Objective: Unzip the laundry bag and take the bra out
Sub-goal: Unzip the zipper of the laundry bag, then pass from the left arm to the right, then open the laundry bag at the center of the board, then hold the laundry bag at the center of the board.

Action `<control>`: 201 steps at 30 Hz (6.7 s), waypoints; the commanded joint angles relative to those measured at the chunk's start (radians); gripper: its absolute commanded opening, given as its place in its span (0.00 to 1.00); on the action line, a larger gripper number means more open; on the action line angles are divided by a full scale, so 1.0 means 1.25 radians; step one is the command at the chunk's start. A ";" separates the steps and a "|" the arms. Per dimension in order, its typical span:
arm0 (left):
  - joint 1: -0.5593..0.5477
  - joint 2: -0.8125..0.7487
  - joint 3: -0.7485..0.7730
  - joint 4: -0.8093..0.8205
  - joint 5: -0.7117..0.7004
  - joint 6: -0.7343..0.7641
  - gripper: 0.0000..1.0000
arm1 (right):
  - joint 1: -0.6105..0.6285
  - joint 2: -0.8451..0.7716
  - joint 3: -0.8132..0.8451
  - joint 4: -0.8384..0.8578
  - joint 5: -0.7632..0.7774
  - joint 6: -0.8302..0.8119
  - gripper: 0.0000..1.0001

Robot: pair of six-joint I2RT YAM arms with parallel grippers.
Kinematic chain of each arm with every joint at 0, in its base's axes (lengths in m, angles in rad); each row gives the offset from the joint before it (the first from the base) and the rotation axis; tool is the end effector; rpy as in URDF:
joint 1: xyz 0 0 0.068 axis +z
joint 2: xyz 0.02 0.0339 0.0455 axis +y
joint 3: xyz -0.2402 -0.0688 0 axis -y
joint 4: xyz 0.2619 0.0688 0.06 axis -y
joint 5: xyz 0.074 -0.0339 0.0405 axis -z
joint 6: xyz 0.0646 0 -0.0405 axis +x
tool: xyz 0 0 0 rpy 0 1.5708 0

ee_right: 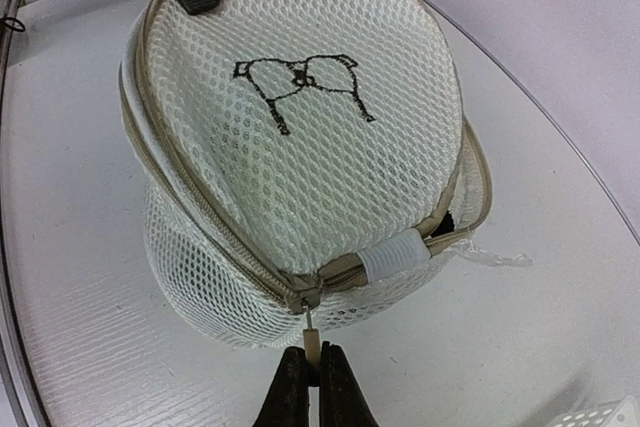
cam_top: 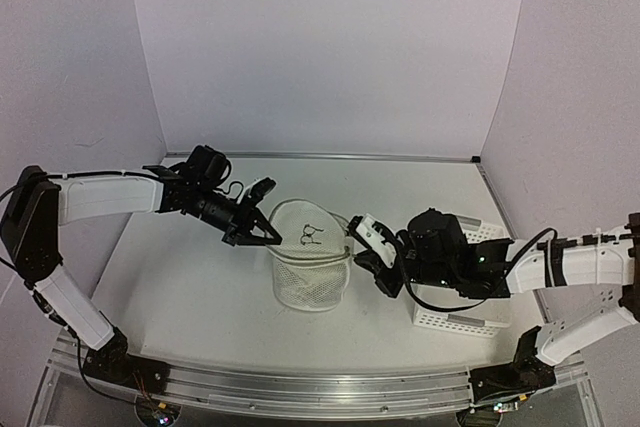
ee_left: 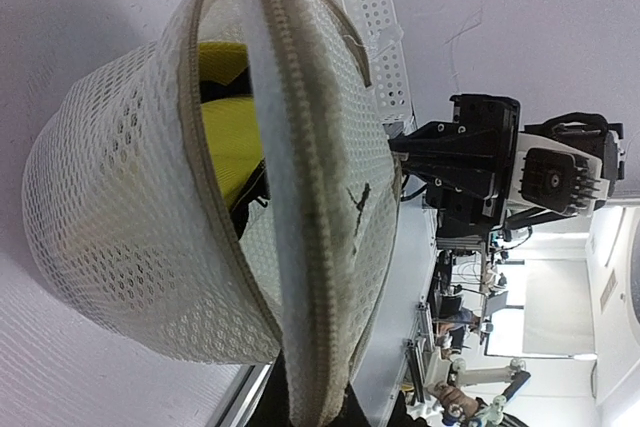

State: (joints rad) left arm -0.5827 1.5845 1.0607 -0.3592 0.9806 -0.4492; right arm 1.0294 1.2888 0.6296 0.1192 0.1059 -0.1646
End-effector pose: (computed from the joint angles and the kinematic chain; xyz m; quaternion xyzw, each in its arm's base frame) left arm 0.2626 -0.2374 0.1897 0.2138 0.8181 -0.5324 0.0400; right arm 0.1684 0.2669 0.1602 -0.4669 0.7332 0.1644 0.4662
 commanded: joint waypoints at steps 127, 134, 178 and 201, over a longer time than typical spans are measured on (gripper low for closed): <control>-0.032 -0.099 0.049 -0.112 -0.078 0.211 0.75 | 0.057 -0.011 0.198 0.109 -0.341 -0.288 0.00; -0.035 -0.040 0.080 -0.112 -0.135 0.194 0.75 | 0.119 -0.028 0.161 0.143 -0.245 -0.342 0.00; -0.065 0.210 0.408 -0.370 -0.374 0.320 0.00 | 0.206 -0.006 0.133 0.161 -0.225 -0.522 0.00; 0.015 0.270 0.542 -0.450 -0.396 0.358 0.00 | 0.250 0.180 0.082 0.391 0.008 -0.765 0.36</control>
State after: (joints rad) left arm -0.5621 1.9385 1.7576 -0.9173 0.4850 -0.0223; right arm 1.3361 1.5455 0.7277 0.5537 0.0994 -1.1419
